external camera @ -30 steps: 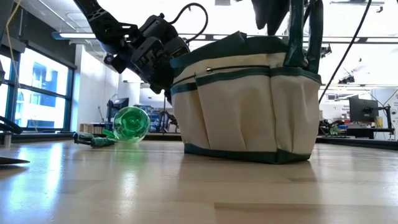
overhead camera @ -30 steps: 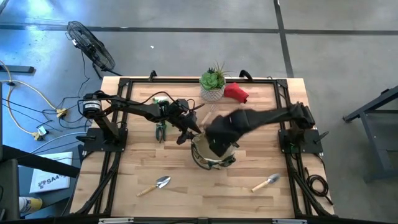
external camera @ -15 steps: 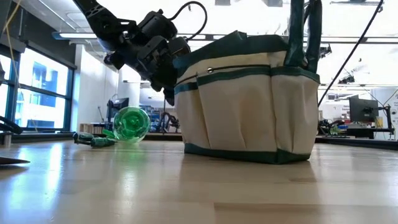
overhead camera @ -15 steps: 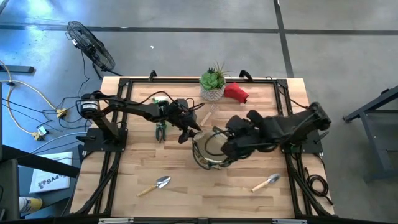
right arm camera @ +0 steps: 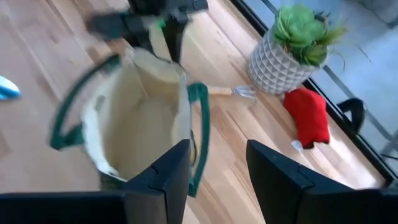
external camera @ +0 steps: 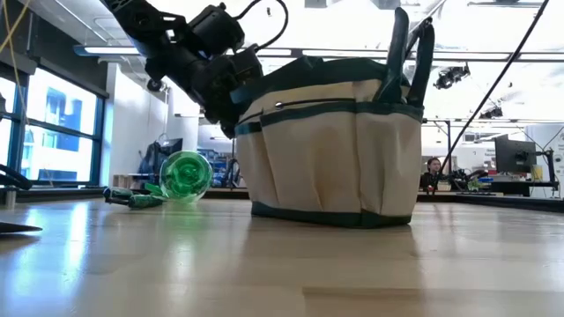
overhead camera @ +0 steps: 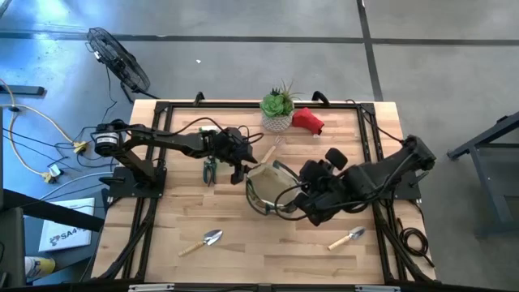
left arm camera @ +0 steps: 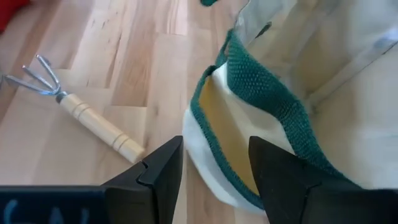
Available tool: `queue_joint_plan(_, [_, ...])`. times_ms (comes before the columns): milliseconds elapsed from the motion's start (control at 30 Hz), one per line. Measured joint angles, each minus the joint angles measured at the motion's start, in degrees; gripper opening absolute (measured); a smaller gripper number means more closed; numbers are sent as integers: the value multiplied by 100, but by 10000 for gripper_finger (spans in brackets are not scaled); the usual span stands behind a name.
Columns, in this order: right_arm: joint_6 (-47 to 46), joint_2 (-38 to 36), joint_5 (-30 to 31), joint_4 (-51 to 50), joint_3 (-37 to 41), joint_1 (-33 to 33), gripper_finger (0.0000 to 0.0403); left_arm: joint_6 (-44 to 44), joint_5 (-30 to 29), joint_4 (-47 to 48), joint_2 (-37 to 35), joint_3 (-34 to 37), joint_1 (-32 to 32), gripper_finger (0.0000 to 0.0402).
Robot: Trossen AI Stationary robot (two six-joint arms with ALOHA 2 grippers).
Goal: Pick & Place Garden tools in Gardening bag
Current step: Adjust the gardening bag
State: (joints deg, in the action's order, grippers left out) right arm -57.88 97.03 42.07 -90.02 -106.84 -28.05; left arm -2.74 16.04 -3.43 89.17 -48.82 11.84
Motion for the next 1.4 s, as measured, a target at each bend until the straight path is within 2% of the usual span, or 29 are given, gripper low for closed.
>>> queue_joint_plan(233, [-561, -20, -42, -1, 674, 26, 149, 4, 15, 12, 0, -2, -28, 180])
queue_joint_plan(567, [-945, -279, 6, -2, 690, -156, 149, -111, -1, 48, 2, -2, -25, 180])
queue_joint_plan(700, [-1047, -341, 19, 2, 690, -201, 149, -152, 254, 112, 2, -2, -25, 180])
queue_joint_plan(867, [-1114, -341, 26, 1, 690, -201, 149, -334, 100, 350, 2, -2, -27, 180])
queue_joint_plan(1400, [-1155, -341, -2, 8, 687, -199, 149, -367, 109, 216, -30, -2, -25, 180])
